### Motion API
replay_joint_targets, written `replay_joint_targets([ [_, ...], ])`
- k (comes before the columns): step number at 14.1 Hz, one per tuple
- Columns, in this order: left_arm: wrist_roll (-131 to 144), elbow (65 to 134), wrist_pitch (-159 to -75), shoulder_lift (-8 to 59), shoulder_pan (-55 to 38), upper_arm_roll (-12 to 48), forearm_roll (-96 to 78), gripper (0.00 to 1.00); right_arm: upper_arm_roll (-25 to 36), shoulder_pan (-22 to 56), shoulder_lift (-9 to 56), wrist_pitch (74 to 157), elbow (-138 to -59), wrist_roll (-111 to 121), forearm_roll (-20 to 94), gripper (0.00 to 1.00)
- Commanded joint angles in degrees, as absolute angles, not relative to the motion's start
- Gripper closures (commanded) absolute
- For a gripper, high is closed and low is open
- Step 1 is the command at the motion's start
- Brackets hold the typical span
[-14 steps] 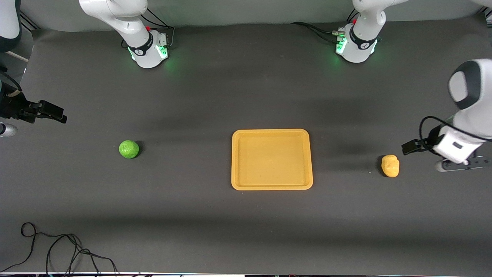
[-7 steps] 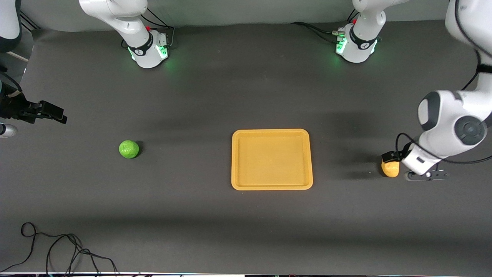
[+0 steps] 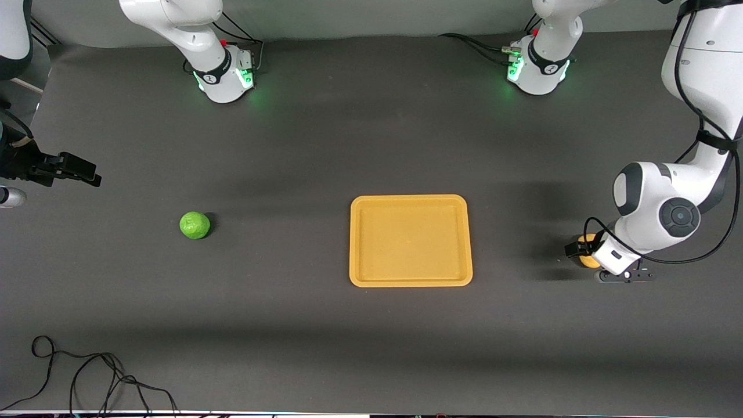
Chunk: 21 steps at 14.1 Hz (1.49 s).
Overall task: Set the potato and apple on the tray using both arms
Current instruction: 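Close the left gripper on the potato and lift it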
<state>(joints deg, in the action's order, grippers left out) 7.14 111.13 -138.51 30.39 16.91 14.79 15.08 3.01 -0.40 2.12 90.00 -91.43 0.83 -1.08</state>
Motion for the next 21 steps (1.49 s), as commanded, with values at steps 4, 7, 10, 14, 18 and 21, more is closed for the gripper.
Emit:
replay_joint_targets([
  [4, 10.7, 110.9, -141.6, 33.0, 16.5, 14.3, 20.4, 0.00, 3.6, 0.3, 2.5, 90.3, -90.4, -0.3, -0.2, 0.00],
  [7, 11.3, 110.7, -141.8, 33.7, 16.4, 14.3, 20.3, 0.25, 3.6, 0.3, 2.5, 90.4, -90.4, -0.3, -0.2, 0.00],
  [10, 13.5, 110.2, -141.4, 33.0, 16.3, 14.4, 20.3, 0.64, 3.6, 0.3, 2.5, 90.3, -90.4, -0.3, -0.2, 0.00],
  [14, 19.7, 110.0, -138.4, 29.5, 15.0, 14.9, 20.2, 0.87, 3.5, 0.3, 2.6, 90.4, -90.4, -0.3, -0.2, 0.00],
  [18, 29.8, 108.5, -129.7, 22.9, 9.0, 16.3, 19.5, 1.00, 3.5, 0.3, 2.6, 90.4, -90.4, -0.3, -0.2, 0.00],
  [21, 36.4, 104.4, -119.5, 19.8, 6.8, 21.6, 19.2, 1.00, 3.5, 0.3, 2.6, 90.4, -90.4, -0.3, -0.2, 0.00],
])
